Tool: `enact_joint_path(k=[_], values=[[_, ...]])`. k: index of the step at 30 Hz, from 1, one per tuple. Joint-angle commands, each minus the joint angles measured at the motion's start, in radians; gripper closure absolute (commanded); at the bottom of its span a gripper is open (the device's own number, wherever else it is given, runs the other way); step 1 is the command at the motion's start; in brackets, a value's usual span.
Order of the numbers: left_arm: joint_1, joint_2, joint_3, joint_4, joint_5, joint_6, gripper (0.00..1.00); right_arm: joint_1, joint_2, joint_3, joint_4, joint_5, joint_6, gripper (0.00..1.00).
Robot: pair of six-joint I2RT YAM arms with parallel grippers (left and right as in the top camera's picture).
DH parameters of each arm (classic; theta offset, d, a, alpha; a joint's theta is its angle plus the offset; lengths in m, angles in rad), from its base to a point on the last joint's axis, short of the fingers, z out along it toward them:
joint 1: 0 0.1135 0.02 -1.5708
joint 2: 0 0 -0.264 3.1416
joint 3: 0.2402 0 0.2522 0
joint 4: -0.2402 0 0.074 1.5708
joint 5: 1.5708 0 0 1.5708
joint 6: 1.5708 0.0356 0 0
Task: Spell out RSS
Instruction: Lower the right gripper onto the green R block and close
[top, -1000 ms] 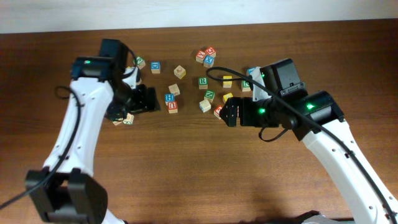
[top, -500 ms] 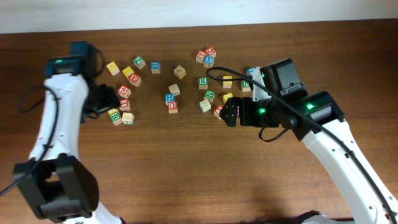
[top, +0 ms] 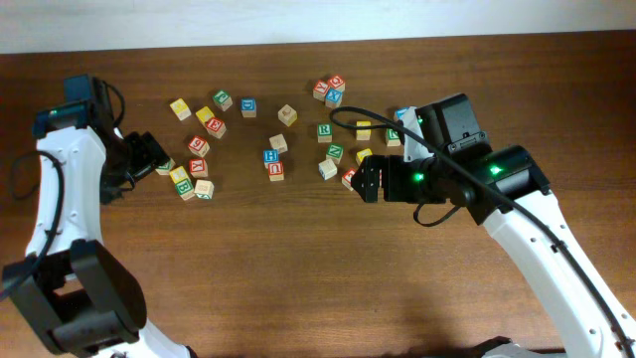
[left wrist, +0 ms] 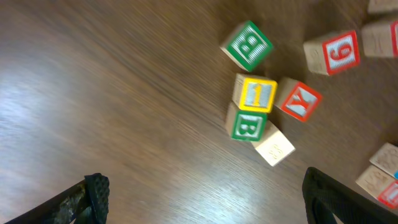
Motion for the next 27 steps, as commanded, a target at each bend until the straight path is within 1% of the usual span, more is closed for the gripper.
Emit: enact_joint_path(k=[1,4,9,12,13,14,15,17,19,22,25,27], values=[[-0.017,0.047,-0.012,-0.002,0.097,-0.001,0.10,0.005,0.003,0.020,0.000,0.012,0.000,0.02],[-0.032,0.044,-0.007,0.006,0.098,0.020,0.11,0.005,0.003,0.020,0.000,0.012,0.000,0.02],[-0.032,0.003,0.013,-0.021,0.097,0.021,0.14,0.005,0.003,0.020,0.000,0.012,0.000,0.02],[-0.005,-0.036,0.013,-0.028,0.089,0.016,0.17,0.005,0.003,0.020,0.000,0.012,0.000,0.02],[0.019,-0.044,0.013,-0.030,0.090,0.012,0.13,0.005,0.003,0.020,0.000,0.012,0.000,0.02],[0.046,-0.048,0.013,-0.035,0.090,0.009,0.01,0.005,0.003,0.020,0.000,0.012,0.000,0.02],[0.064,-0.048,0.013,-0.041,0.091,0.008,0.01,0.005,0.003,0.020,0.000,0.012,0.000,0.02],[0.114,-0.046,0.012,-0.078,0.091,-0.038,0.01,0.005,0.003,0.020,0.000,0.012,0.000,0.02],[0.138,-0.046,0.012,-0.085,0.090,-0.047,0.01,0.005,0.003,0.020,0.000,0.012,0.000,0.02],[0.153,-0.046,0.012,-0.085,0.090,-0.047,0.01,0.005,0.003,0.020,0.019,0.010,0.001,0.02],[0.153,-0.046,0.012,-0.085,0.090,-0.047,0.01,0.007,0.003,0.020,0.047,-0.082,0.018,0.02],[0.153,-0.046,0.012,-0.085,0.090,-0.047,0.01,0.011,0.003,0.020,0.094,-0.105,0.024,0.02]])
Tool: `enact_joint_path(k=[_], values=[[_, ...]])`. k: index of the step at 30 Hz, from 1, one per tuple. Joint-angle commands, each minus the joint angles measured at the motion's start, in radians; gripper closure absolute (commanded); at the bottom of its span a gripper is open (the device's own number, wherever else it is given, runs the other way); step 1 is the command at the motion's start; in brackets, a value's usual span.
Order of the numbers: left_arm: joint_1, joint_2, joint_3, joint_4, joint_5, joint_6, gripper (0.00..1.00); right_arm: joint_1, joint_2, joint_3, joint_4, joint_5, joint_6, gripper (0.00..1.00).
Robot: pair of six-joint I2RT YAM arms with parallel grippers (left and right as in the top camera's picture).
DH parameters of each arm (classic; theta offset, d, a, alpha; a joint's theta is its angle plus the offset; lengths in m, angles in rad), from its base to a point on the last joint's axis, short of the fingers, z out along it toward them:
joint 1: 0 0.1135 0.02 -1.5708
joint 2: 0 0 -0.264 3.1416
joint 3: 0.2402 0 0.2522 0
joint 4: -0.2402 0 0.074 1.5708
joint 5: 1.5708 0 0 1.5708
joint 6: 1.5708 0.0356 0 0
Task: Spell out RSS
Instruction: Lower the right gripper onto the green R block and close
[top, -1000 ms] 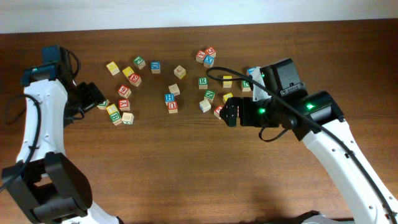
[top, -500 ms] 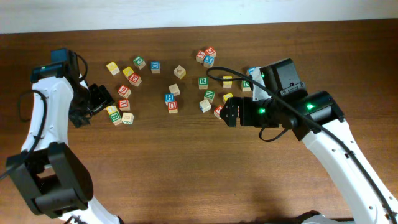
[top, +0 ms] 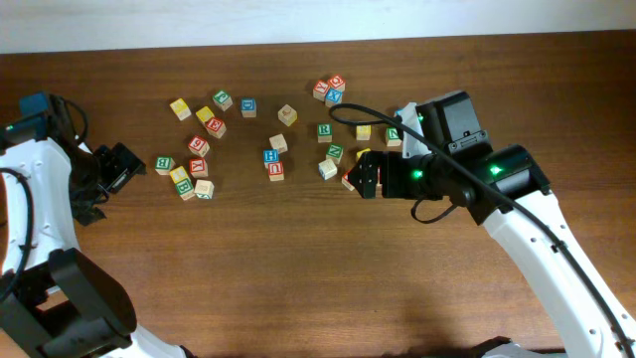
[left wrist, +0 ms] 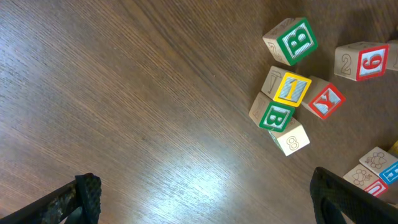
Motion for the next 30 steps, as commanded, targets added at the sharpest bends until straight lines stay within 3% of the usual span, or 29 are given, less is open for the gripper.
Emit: enact_joint_path(k=[1,3,7,11,16,17,19,21,22,30], values=[[0.003,-0.020,0.016,-0.001,0.004,-0.017,0.01,0.018,0.004,0.020,0.100,-0.082,0.017,0.02],[0.003,-0.020,0.016,-0.001,0.004,-0.017,0.01,0.047,0.016,0.022,0.220,-0.024,0.049,0.02],[0.003,-0.020,0.016,-0.002,0.004,-0.017,0.01,0.076,0.154,0.143,0.237,0.090,0.077,0.02],[0.003,-0.020,0.016,-0.001,0.004,-0.017,0.01,0.076,0.460,0.504,-0.004,0.127,-0.030,0.02],[0.003,-0.020,0.016,-0.001,0.004,-0.017,0.01,0.075,0.810,0.929,-0.264,0.283,-0.053,0.00],[0.003,-0.020,0.016,-0.002,0.004,-0.017,0.01,0.074,0.869,0.978,-0.286,0.288,-0.053,0.05],[0.003,-0.020,0.016,-0.001,0.004,-0.017,0.01,0.073,0.951,0.999,-0.278,0.287,-0.053,0.13],[0.003,-0.020,0.016,-0.001,0.004,-0.017,0.01,0.074,1.018,0.999,-0.259,0.287,-0.053,0.32],[0.003,-0.020,0.016,-0.001,0.004,-0.017,0.01,0.076,1.038,0.999,-0.246,0.289,-0.056,0.36],[0.003,-0.020,0.016,-0.001,0.004,-0.017,0.01,0.121,1.078,0.995,-0.103,0.404,-0.082,0.38]])
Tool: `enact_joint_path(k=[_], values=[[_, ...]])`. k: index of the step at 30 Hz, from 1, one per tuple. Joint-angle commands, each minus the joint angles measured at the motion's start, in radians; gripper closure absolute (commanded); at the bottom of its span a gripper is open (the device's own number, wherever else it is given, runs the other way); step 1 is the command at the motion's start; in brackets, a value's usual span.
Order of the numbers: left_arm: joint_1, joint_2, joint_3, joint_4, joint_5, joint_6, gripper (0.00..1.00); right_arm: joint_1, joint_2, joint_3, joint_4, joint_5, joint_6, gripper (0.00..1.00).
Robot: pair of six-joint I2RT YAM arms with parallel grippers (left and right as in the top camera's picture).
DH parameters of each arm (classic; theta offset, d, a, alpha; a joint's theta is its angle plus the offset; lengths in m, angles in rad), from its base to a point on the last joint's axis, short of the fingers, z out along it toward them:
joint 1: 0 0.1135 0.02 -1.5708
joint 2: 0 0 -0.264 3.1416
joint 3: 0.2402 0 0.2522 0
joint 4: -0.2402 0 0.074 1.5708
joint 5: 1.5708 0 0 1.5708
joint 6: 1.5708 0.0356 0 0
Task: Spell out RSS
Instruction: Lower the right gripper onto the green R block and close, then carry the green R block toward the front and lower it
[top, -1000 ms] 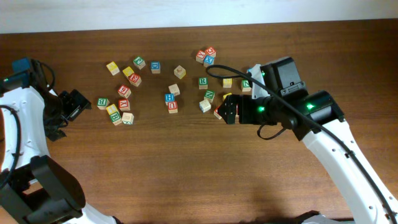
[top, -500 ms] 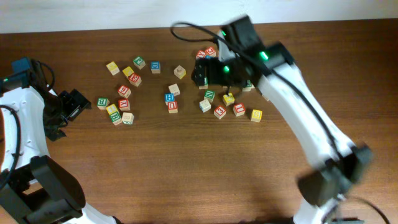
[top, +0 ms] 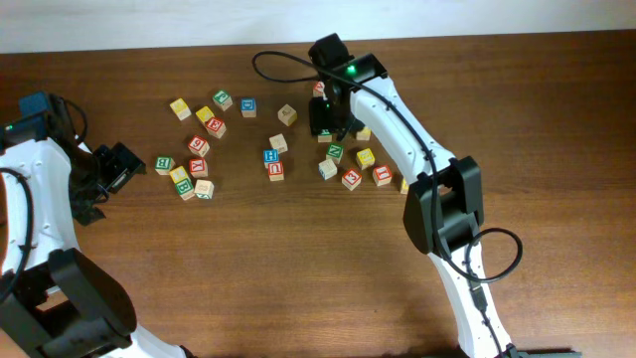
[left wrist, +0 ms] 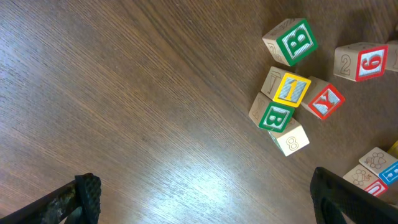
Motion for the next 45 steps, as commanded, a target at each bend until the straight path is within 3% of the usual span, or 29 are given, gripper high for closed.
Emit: enact_joint_path(k=[1,6,12,16,18,24,30,41,45], values=[[0.003,-0.020,0.014,-0.001,0.004,-0.016,0.01,0.046,0.003,0.021,0.037,0.104,-0.015,0.38],[0.003,-0.020,0.014,-0.001,0.004,-0.016,0.01,0.085,0.072,0.021,0.040,0.221,0.003,0.28],[0.003,-0.020,0.014,-0.001,0.004,-0.016,0.01,0.082,0.105,0.021,0.045,0.235,0.004,0.28],[0.003,-0.020,0.014,-0.001,0.004,-0.016,0.01,0.079,0.107,0.021,0.046,0.235,0.004,0.36],[0.003,-0.020,0.014,-0.001,0.004,-0.016,0.01,0.079,0.107,0.021,0.047,0.230,0.004,0.44],[0.003,-0.020,0.014,-0.001,0.004,-0.016,0.01,0.079,0.120,0.021,0.055,0.201,0.023,0.45],[0.003,-0.020,0.014,-0.001,0.004,-0.016,0.01,0.079,0.120,0.021,0.078,0.201,0.023,0.59],[0.003,-0.020,0.014,-0.001,0.004,-0.016,0.01,0.079,0.120,0.004,0.063,0.201,0.023,0.60],[0.003,-0.020,0.014,-0.001,0.004,-0.016,0.01,0.079,0.120,0.004,0.071,0.201,0.023,0.66]])
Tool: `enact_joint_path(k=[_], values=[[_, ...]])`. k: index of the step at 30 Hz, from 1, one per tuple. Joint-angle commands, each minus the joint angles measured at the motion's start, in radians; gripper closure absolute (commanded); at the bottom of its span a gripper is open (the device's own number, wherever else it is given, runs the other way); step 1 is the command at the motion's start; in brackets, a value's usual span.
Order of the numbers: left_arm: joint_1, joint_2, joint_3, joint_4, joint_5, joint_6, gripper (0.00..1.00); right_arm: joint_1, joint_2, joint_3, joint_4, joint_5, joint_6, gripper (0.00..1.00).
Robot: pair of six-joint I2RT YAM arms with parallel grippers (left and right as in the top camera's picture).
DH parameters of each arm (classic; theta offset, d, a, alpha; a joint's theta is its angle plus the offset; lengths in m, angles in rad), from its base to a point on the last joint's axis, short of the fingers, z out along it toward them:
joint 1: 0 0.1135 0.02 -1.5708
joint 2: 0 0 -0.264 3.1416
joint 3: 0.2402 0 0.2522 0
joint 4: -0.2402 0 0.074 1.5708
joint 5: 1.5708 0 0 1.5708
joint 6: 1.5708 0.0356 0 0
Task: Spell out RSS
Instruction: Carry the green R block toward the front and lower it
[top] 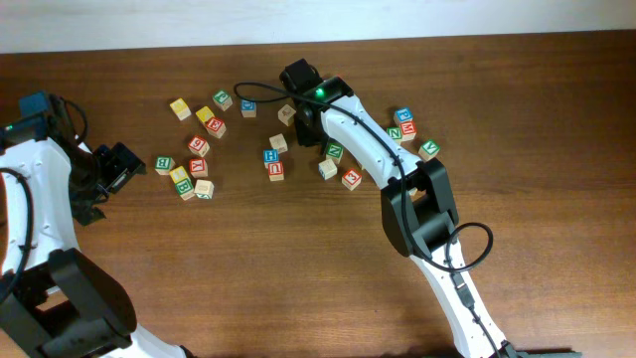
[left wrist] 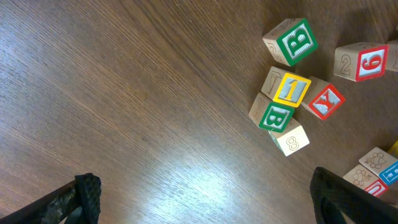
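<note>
Lettered wooden blocks lie scattered across the brown table (top: 298, 259). My right arm reaches over the middle cluster, and its gripper (top: 301, 121) is a dark shape beside a plain block (top: 286, 112). Its jaws are hidden by the arm. No R or S face is readable, and the arm covers several blocks. My left gripper (left wrist: 205, 208) is open at the far left over bare wood, with its fingertips (left wrist: 87, 196) wide apart. To its right are a green B block (left wrist: 290, 41), a yellow 1 block (left wrist: 289, 88) and a red Y block (left wrist: 324, 101).
A blue H block (top: 269, 156) and a green N block (top: 335, 151) lie mid-table. Another small group (top: 402, 129) sits right of the arm. The right arm's white link (top: 358, 134) crosses the block field diagonally. The table's back edge meets a white wall (top: 318, 20).
The right gripper has moved left, from over the green R block to beside the plain block at the back. The left arm and the blocks near it are unchanged.
The left gripper first hovered close to the left cluster, then stood further left, and has stayed there open. The right gripper was low by the red block right of centre. Then it was over the green R block, and now it is further left.
</note>
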Motion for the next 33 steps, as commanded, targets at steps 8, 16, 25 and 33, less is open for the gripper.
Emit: enact_joint_path(k=[8,16,25,33], values=[[0.002,-0.020,0.014,-0.001,0.004,-0.016,0.01,-0.003,0.013,-0.002,0.011,-0.002,0.008,0.55],[0.002,-0.020,0.014,-0.001,0.004,-0.016,0.01,-0.003,0.013,-0.045,0.048,-0.002,0.015,0.64],[0.002,-0.020,0.014,-0.001,0.004,-0.016,0.01,-0.016,0.010,-0.009,0.021,-0.002,0.015,0.75],[0.002,-0.020,0.014,-0.001,0.004,-0.016,0.01,-0.015,-0.051,0.132,-0.138,-0.002,0.015,0.76]])
